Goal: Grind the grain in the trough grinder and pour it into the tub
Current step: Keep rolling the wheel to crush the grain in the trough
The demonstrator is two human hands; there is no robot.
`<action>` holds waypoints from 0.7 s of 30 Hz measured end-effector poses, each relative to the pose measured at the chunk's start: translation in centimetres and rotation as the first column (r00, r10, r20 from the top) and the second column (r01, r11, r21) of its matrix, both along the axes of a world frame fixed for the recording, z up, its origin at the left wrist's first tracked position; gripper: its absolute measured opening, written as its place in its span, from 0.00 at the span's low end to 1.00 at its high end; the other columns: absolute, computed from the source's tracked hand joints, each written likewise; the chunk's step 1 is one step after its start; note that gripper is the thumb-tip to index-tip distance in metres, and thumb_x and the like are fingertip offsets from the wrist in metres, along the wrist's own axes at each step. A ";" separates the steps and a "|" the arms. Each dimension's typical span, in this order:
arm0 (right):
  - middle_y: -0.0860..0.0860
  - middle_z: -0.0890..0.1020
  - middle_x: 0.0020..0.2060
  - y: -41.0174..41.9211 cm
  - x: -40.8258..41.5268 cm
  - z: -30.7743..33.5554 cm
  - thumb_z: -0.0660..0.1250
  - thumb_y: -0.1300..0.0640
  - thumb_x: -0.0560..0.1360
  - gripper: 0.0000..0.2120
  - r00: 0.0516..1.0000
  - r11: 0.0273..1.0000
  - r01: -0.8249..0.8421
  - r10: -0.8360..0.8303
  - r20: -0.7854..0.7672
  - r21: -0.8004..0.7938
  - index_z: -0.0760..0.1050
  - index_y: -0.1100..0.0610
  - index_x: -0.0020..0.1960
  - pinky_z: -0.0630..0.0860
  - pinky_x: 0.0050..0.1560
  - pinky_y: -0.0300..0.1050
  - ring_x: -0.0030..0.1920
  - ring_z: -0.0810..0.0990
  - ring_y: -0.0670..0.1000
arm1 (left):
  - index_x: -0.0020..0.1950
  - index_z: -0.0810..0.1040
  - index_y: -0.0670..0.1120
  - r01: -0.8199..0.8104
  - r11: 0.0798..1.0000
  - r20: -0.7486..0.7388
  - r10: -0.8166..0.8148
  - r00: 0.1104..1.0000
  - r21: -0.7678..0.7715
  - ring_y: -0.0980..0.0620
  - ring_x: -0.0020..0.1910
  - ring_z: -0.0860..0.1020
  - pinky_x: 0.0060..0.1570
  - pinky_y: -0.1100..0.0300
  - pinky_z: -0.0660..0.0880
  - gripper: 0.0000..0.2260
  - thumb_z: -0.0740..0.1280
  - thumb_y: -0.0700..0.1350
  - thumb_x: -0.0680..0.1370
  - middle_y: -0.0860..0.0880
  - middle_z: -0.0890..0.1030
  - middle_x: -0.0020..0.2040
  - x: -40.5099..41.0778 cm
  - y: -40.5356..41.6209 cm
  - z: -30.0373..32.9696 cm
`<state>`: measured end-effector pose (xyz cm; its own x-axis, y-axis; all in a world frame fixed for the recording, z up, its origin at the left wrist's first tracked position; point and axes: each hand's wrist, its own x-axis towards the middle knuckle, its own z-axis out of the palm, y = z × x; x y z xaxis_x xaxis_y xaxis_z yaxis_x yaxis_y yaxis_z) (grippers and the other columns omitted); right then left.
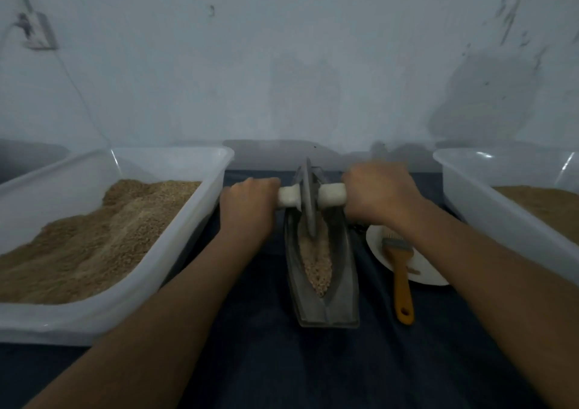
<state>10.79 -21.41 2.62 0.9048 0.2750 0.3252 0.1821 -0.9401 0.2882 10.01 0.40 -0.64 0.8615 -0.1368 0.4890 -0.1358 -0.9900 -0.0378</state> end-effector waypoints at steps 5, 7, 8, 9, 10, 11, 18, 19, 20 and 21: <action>0.48 0.77 0.34 0.1 2.9 0.6 0.71 0.48 0.69 0.09 0.995 0.995 0.062 -0.054 -0.087 0.083 0.79 0.51 0.45 0.68 0.31 0.41 0.32 0.75 0.48 | 0.53 0.78 0.49 -0.015 1.000 0.005 0.015 1.000 0.004 0.41 0.51 0.82 0.49 0.50 0.73 0.04 0.68 0.43 0.80 0.44 0.83 0.51 2.1 -1.0 0.8; 0.48 0.78 0.36 0.1 1.5 0.0 0.71 0.47 0.70 0.09 0.996 0.997 0.059 -0.056 -0.073 0.046 0.77 0.51 0.45 0.68 0.33 0.42 0.35 0.76 0.49 | 0.53 0.75 0.50 -0.003 0.999 0.069 0.000 0.998 0.044 0.42 0.49 0.82 0.47 0.51 0.72 0.04 0.68 0.43 0.79 0.46 0.83 0.50 0.9 -0.6 0.4; 0.48 0.79 0.38 0.0 0.4 -0.4 0.71 0.46 0.71 0.10 0.999 0.999 0.040 -0.039 -0.033 0.035 0.74 0.50 0.45 0.68 0.34 0.43 0.37 0.77 0.51 | 0.52 0.73 0.50 0.013 0.998 0.091 -0.018 0.996 0.057 0.43 0.49 0.81 0.46 0.51 0.71 0.06 0.69 0.43 0.79 0.47 0.83 0.49 -0.1 -0.4 0.2; 0.49 0.80 0.41 -0.2 -1.0 -0.8 0.71 0.46 0.72 0.11 1.000 1.000 0.010 -0.010 0.023 0.029 0.71 0.49 0.46 0.67 0.36 0.45 0.40 0.78 0.53 | 0.52 0.72 0.50 0.034 0.997 0.091 -0.041 0.995 0.068 0.44 0.48 0.81 0.45 0.52 0.70 0.08 0.69 0.43 0.78 0.48 0.82 0.48 -1.2 -0.1 0.1; 0.49 0.80 0.42 -0.4 -2.6 -1.2 0.70 0.46 0.73 0.13 0.997 1.000 -0.024 0.022 0.080 0.021 0.67 0.48 0.46 0.66 0.36 0.46 0.41 0.79 0.54 | 0.53 0.71 0.51 0.062 0.995 0.076 -0.068 0.995 0.077 0.45 0.48 0.80 0.45 0.52 0.71 0.10 0.70 0.43 0.77 0.49 0.82 0.48 -2.5 0.3 -0.1; 0.49 0.79 0.41 -0.6 -4.3 -1.7 0.70 0.47 0.73 0.14 0.990 0.998 -0.055 0.054 0.130 0.003 0.65 0.48 0.47 0.65 0.36 0.46 0.39 0.78 0.55 | 0.54 0.70 0.52 0.091 0.993 0.064 -0.096 0.993 0.079 0.46 0.48 0.80 0.45 0.52 0.72 0.12 0.71 0.44 0.76 0.51 0.81 0.48 -3.9 0.7 -0.3; 0.44 0.67 0.29 -1.8 -8.9 -2.6 0.70 0.44 0.71 0.18 0.978 0.996 -0.036 0.051 0.204 -0.080 0.61 0.47 0.46 0.49 0.28 0.42 0.27 0.62 0.49 | 0.52 0.70 0.53 0.142 0.976 0.095 -0.159 0.983 0.167 0.45 0.45 0.79 0.45 0.50 0.70 0.16 0.74 0.43 0.72 0.51 0.80 0.45 -6.8 1.0 0.3; 0.44 0.65 0.30 -1.8 -8.1 -2.7 0.68 0.43 0.72 0.15 0.986 0.999 -0.006 0.013 0.166 -0.048 0.63 0.47 0.47 0.50 0.29 0.43 0.28 0.61 0.49 | 0.52 0.69 0.53 0.111 0.979 0.083 -0.127 0.988 0.169 0.44 0.47 0.80 0.46 0.50 0.69 0.14 0.73 0.44 0.74 0.51 0.80 0.46 -5.8 0.5 0.5; 0.45 0.65 0.31 -1.7 -6.9 -2.6 0.68 0.43 0.72 0.13 0.992 1.000 0.015 -0.014 0.128 -0.009 0.65 0.47 0.47 0.54 0.30 0.44 0.29 0.62 0.49 | 0.52 0.69 0.52 0.080 0.984 0.068 -0.092 0.993 0.162 0.44 0.49 0.80 0.48 0.50 0.69 0.12 0.71 0.44 0.76 0.50 0.81 0.47 -4.6 0.0 0.7; 0.46 0.68 0.33 -1.3 -5.6 -2.4 0.68 0.44 0.72 0.12 0.996 0.999 0.027 -0.029 0.086 0.027 0.68 0.47 0.48 0.59 0.32 0.44 0.32 0.64 0.50 | 0.52 0.70 0.52 0.050 0.988 0.047 -0.057 0.997 0.147 0.43 0.50 0.81 0.49 0.50 0.70 0.09 0.70 0.44 0.77 0.49 0.81 0.49 -3.4 -0.3 0.9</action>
<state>5.24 -22.74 0.22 0.8802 0.2407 0.4090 0.1315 -0.9518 0.2771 6.66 0.07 0.25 0.8257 -0.2552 0.5031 -0.1827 -0.9647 -0.1895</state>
